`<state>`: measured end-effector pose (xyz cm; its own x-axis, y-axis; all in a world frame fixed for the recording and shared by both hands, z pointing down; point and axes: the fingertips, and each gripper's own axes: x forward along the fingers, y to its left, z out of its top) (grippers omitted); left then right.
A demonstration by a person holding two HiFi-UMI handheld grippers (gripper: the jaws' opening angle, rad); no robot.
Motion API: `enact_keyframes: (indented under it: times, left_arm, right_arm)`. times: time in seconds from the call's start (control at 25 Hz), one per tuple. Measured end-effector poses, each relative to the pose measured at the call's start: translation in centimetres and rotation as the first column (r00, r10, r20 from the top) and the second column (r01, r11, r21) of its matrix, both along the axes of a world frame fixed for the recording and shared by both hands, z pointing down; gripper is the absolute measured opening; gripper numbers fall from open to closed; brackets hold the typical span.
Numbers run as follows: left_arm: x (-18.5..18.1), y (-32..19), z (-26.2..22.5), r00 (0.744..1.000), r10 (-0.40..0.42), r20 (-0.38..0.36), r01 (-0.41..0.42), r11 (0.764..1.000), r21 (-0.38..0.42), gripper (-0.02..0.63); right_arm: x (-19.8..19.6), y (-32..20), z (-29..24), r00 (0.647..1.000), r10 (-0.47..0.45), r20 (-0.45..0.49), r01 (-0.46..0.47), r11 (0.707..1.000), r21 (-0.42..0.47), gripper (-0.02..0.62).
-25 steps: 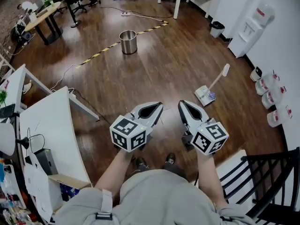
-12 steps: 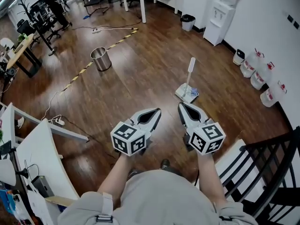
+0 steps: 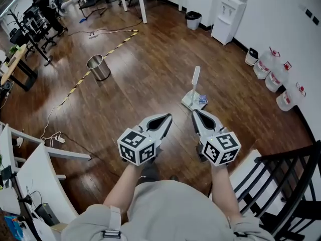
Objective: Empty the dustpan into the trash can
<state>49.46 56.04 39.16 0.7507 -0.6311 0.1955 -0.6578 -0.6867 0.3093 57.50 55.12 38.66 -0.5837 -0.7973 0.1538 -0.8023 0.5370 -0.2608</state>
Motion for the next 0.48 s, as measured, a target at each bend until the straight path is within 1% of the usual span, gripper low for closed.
enact_keyframes:
  times: [0.24,0.48]
  left_arm:
    - [-0.8,-8.0,1.2,0.997,0.073,-0.025,-0.073,0.997,-0.015,-0.003]
    - [-4.0,-16.6,1.3,0.983,0.181,-0.031,-0.181,0.983,-0.026,-0.003]
  right_arm:
    - [-1.1,-7.3,1.3,0.997,0.067,-0.032,-0.068,0.997,-0.022,-0.002]
    - [-4.4,-15.5,1.5,0.982,0.181,-0.060,-0.184,0.982,-0.042,-0.001]
